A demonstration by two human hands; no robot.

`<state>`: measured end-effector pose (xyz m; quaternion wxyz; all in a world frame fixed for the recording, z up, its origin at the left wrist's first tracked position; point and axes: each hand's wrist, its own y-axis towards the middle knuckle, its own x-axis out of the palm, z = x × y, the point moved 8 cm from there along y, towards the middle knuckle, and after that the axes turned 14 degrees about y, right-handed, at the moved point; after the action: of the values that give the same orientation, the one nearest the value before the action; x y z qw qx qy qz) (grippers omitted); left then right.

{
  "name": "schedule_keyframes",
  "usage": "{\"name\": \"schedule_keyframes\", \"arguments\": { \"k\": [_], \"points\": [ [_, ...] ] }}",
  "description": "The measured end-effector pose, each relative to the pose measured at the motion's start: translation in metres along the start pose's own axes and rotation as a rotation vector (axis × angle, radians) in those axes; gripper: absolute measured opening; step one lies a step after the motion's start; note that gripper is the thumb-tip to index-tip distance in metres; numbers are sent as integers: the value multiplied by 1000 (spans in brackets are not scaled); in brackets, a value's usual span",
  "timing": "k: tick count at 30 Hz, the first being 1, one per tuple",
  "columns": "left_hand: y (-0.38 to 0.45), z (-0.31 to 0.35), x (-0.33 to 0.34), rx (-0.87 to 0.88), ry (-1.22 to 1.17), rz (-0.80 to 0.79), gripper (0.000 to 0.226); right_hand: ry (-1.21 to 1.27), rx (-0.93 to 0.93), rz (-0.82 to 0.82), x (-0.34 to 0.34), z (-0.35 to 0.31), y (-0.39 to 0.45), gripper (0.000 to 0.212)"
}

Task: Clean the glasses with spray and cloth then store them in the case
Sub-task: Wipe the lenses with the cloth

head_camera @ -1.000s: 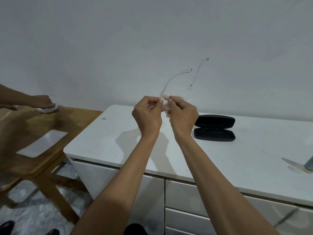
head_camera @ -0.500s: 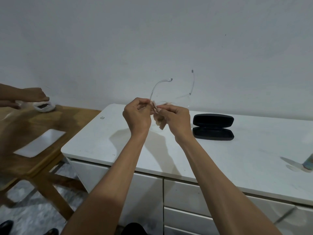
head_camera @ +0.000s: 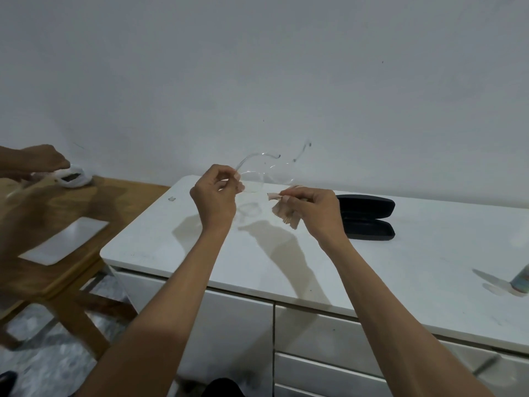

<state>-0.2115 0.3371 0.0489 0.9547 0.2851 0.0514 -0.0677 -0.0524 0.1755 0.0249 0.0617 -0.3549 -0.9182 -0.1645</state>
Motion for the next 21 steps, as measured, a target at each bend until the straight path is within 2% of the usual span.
{"name": "schedule_keyframes", "arguments": {
  "k": [9,16,21],
  "points": [
    [-4,-45,-26,112,199,-4,13,-17,22,224,-65,6,-4,18],
    [-20,-78,-27,215,320,-54,16,-163,36,300,-79,12,0,19],
    [-23,-79,-19,326,412,-159,23,-239,20,254,-72,6,3,14]
  ]
}}
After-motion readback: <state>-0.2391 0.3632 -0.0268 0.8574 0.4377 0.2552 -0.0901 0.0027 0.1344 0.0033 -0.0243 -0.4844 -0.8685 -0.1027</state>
